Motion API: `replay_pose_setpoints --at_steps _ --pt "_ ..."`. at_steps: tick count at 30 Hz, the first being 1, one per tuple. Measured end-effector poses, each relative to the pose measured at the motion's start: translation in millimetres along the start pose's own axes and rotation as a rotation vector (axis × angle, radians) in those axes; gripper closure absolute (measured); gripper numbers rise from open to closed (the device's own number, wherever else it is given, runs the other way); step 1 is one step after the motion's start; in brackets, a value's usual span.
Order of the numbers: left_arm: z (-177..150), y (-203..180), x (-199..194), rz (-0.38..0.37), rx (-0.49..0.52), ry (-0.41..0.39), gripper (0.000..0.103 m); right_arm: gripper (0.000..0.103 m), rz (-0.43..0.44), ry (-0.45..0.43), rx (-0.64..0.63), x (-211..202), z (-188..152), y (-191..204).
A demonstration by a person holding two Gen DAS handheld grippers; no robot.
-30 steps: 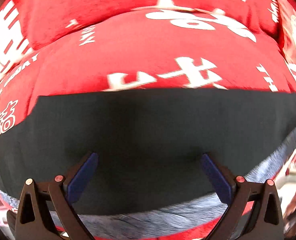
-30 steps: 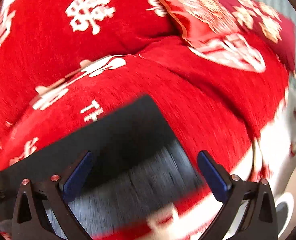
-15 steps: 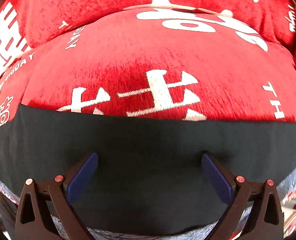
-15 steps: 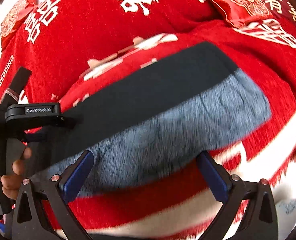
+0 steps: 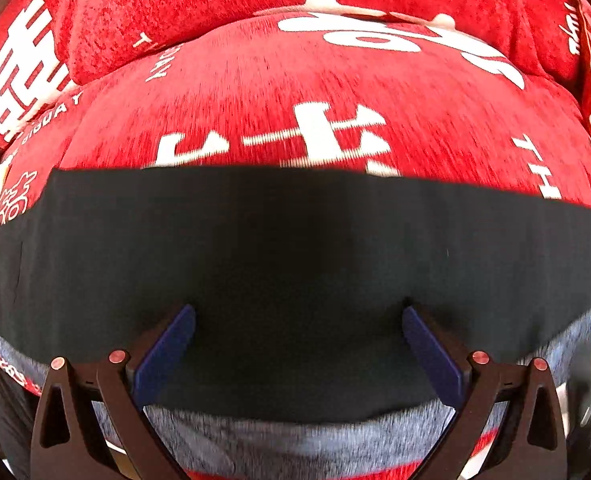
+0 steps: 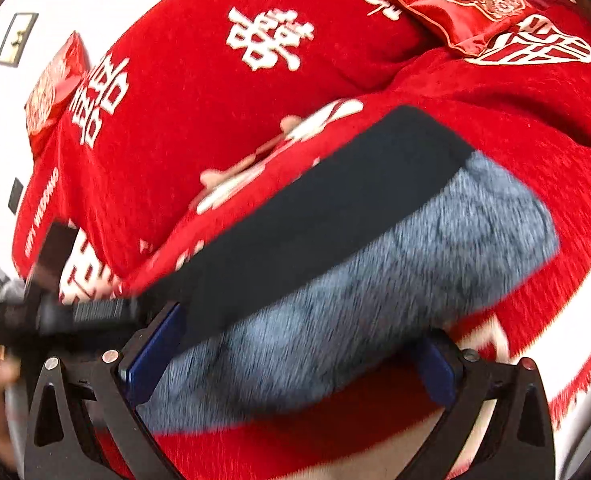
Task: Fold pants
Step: 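Grasp the pants end with the right tool and lift it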
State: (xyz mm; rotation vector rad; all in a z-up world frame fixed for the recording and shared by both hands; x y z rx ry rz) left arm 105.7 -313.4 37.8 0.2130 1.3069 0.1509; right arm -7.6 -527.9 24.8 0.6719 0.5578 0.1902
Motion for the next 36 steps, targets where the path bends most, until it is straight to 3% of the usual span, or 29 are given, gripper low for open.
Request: replay_pose_setpoints --at_steps 10,15,17,19,21,22,24,30,36 --pt "27 -1 10 0.000 -0.029 0.020 0.000 0.000 0.017 -0.071 0.057 12 32 -16" --pt "-16 -8 -3 0.000 0.056 0.059 0.000 0.002 -0.055 -0.021 -0.022 23 37 -8" --pt "-30 -8 -7 0.004 0.078 0.036 0.000 0.015 -0.112 0.002 -0.062 23 35 -6" --pt "-30 -7 -6 -0.005 0.081 0.035 0.000 0.046 -0.142 0.015 -0.053 19 36 -11" --pt "-27 -6 -3 -0.021 0.077 0.055 0.000 0.068 -0.137 0.021 0.001 15 39 -21" --pt "-26 -5 -2 -0.024 0.078 0.056 0.000 0.074 -0.126 0.026 0.026 13 41 -26" --pt "-25 -6 -1 -0.021 0.087 0.034 0.000 0.077 -0.129 0.043 0.023 13 43 -25" --pt "-29 -5 0 -0.034 0.092 -0.006 0.000 0.086 -0.260 0.079 -0.110 19 46 6" --pt "-32 -4 -2 -0.051 0.118 -0.054 0.000 0.087 -0.338 0.044 -0.349 7 51 78"
Point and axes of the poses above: each gripper's, at about its wrist camera, not at the fingertips, and x roughly the way its jaws point, y to its left, z to its top, the point moved 2 cm from there along x, roughly the way its jaws point, and after that the axes turned 12 degrees about z, right-handed, at the moved point
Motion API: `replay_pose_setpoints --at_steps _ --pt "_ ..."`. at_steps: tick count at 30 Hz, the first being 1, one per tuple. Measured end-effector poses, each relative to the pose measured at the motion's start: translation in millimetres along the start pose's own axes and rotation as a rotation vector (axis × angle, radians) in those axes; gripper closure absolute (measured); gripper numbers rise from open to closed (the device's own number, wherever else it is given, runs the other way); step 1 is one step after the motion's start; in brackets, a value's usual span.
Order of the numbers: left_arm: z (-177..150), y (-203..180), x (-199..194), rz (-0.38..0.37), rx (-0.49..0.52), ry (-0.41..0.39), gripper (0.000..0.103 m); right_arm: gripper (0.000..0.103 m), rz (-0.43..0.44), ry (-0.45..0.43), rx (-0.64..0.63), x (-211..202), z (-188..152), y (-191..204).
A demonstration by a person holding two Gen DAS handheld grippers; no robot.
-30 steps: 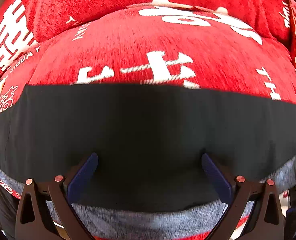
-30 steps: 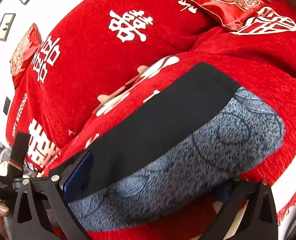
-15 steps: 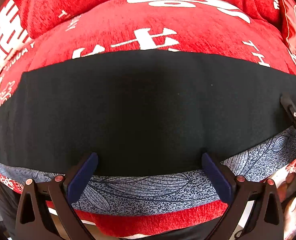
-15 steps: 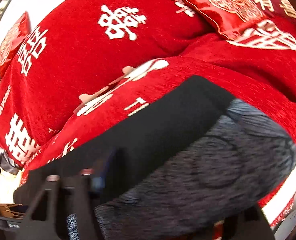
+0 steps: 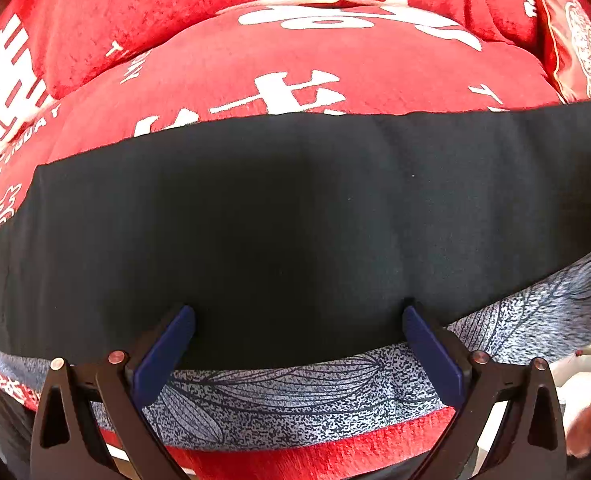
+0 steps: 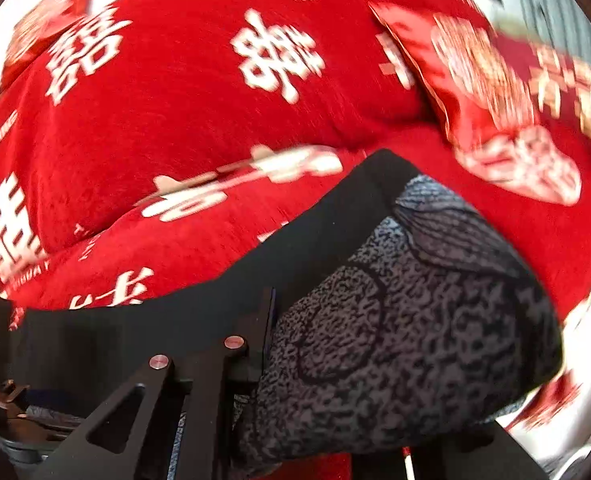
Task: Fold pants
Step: 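Grasp the pants end with the right tool and lift it, then fold the held pants end over toward the left tool with the right tool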
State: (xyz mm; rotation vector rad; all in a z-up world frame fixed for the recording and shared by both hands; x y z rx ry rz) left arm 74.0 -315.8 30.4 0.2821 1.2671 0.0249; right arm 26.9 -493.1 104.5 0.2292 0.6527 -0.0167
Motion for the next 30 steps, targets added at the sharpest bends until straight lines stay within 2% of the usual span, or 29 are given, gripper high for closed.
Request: replay_pose_setpoints --at_steps 5,8,11,14,17,22,26,28,30 --pt "2 2 -1 -0.023 0.031 -0.039 0.000 0.087 -0.035 -0.029 -0.163 -20 13 53" --pt "1 12 -6 -0.076 0.072 -0.044 0.000 0.087 -0.050 -0.039 -0.219 -27 17 76" --pt "5 50 -16 -0.088 0.017 -0.058 0.000 0.087 -0.067 -0.049 -0.276 -32 19 100" --pt "16 102 -29 -0.128 -0.052 -0.112 0.000 0.087 -0.109 -0.062 -0.412 -31 10 135" --pt "21 153 -31 -0.132 -0.118 -0.130 0.000 0.087 -0.139 -0.076 -0.559 -25 -6 176" --pt "17 240 1 -0.154 -0.302 -0.046 0.000 0.088 -0.157 -0.036 -0.812 3 -50 241" --pt "6 282 15 -0.136 -0.366 -0.029 0.000 0.088 -0.143 0.018 -0.968 29 -88 281" --pt "0 295 18 -0.125 -0.389 -0.020 0.000 0.088 -0.167 0.045 -1.054 43 -107 295" --pt "-5 303 18 -0.145 -0.409 -0.017 0.000 0.088 -0.206 0.059 -1.148 55 -126 306"
Point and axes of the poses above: each gripper's, at about its wrist camera, not at the fingertips, and x roughly the way its jaws point, y to its left, z to its top, the point moved 2 cm from there along x, roughly the way its jaws point, and after that the axes turned 12 degrees about z, right-handed, at the moved point
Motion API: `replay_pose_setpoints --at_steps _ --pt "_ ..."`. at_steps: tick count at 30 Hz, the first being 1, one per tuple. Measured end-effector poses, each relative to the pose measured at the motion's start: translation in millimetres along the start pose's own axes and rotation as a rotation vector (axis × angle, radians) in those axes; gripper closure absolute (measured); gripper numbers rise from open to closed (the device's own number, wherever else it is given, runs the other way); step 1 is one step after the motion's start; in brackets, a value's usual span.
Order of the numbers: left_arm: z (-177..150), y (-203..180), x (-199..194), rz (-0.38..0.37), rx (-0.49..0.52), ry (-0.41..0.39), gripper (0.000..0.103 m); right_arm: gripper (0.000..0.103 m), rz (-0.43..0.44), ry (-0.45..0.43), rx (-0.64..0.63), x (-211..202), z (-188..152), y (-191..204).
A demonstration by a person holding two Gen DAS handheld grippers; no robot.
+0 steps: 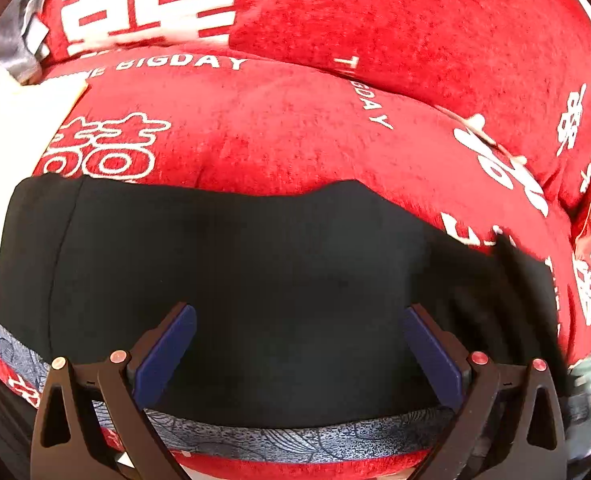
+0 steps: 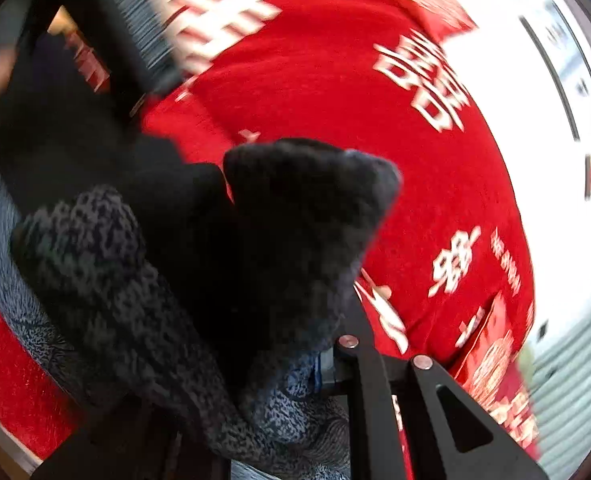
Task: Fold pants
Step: 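Fold the held pants end over toward the left tool with the right tool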
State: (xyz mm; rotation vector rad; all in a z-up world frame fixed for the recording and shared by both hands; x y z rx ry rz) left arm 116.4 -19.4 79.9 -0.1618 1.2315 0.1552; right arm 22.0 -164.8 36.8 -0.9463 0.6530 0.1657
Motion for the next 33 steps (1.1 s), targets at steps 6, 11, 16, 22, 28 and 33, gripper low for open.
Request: replay_pose_setpoints --at_steps 6,11,16,22,28,33 --pt "13 -35 -4 -0.090 0.095 -0.004 0.000 0.087 -0.074 0.035 -0.182 15 -8 41" --pt "6 -72 20 -0.048 0.240 0.045 0.000 0.087 -0.117 0.054 -0.241 18 -11 49" --pt "6 -65 12 -0.072 0.201 0.041 0.000 0.087 -0.221 0.069 -0.266 22 -11 51" --pt "7 -66 15 -0.060 0.224 0.044 0.000 0.088 -0.252 0.101 -0.235 32 0 44" --pt "0 -67 39 -0.050 0.251 0.112 0.000 0.086 -0.193 0.080 -0.246 31 3 45" --pt "-2 -70 37 -0.008 0.264 0.095 0.000 0.056 -0.214 0.054 -0.282 17 -3 34"
Point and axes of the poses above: each gripper's, at about its wrist camera, not at the fingertips, and x roughly the way its jaws point, y to its left, z to its top, the point moved 2 cm from there along x, roughly the way its jaws point, and after that the axes turned 12 degrees about z, right-handed, at the moved point
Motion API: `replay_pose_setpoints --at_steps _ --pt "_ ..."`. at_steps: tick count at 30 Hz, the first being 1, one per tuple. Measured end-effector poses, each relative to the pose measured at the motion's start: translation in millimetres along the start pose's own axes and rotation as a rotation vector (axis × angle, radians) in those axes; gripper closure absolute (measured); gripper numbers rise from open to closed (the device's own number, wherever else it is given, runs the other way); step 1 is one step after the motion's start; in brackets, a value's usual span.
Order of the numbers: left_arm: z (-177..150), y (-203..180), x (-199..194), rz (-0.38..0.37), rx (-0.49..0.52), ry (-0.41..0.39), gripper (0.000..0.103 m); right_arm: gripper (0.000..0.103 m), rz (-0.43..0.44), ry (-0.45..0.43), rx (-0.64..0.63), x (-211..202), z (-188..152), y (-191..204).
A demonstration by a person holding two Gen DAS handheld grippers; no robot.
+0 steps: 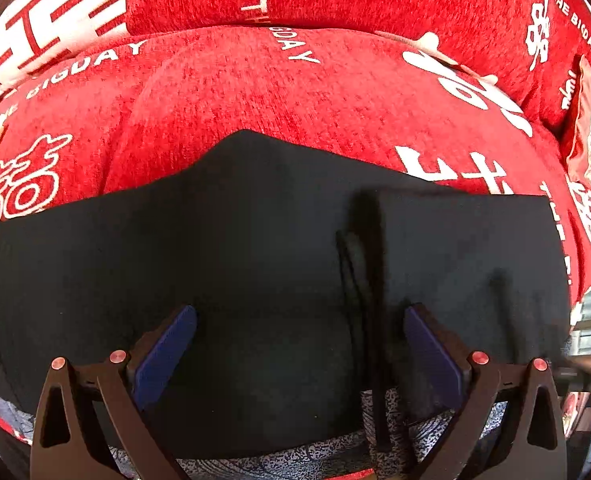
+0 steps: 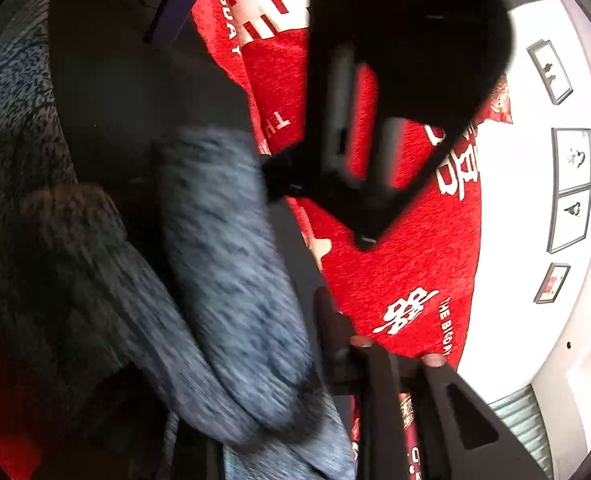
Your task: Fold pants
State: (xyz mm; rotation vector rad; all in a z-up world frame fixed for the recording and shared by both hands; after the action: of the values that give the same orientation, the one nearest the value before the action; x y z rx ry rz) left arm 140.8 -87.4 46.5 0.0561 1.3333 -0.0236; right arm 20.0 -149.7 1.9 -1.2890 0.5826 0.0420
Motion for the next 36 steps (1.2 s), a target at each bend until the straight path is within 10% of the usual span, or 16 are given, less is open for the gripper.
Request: replay_pose_setpoints --at_steps 3,9,15,22,27,36 --pt "-1 -3 1 0.023 -0.002 -0.003 0.000 0.031 -0.038 0.008 -0.013 -4 -25 -11" --pt "-1 -4 2 0.025 0.000 -0.009 0.000 0.029 -0.084 0.158 0.054 17 -109 -42" --pt "-1 -8 3 0.044 0.010 -0.009 0.000 0.026 0.118 0.109 0.174 15 -137 -70" --pt "-7 -2 -11 0.018 -0.034 0.002 0.000 0.021 0.669 -0.015 0.638 -23 -150 -152" --pt "-25 -17 -34 0.020 0.030 -0.076 0.000 0.020 0.771 -0.020 1.019 1 -152 -191" --pt "-42 -24 -11 0.059 0.075 -0.038 0.000 0.006 0.854 0.207 1.014 89 -107 -124"
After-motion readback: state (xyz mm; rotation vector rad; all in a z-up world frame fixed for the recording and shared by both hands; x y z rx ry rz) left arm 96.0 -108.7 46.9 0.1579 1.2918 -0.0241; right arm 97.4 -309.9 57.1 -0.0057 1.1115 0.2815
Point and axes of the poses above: each gripper's, at about its wrist camera, not at the fingertips, and x roughly the way its jaws point, y to its left, z to its top, the point moved 2 cm from there along x, roughly the way its jaws point, and after that the axes turned 12 degrees about z, right-handed, at the moved point
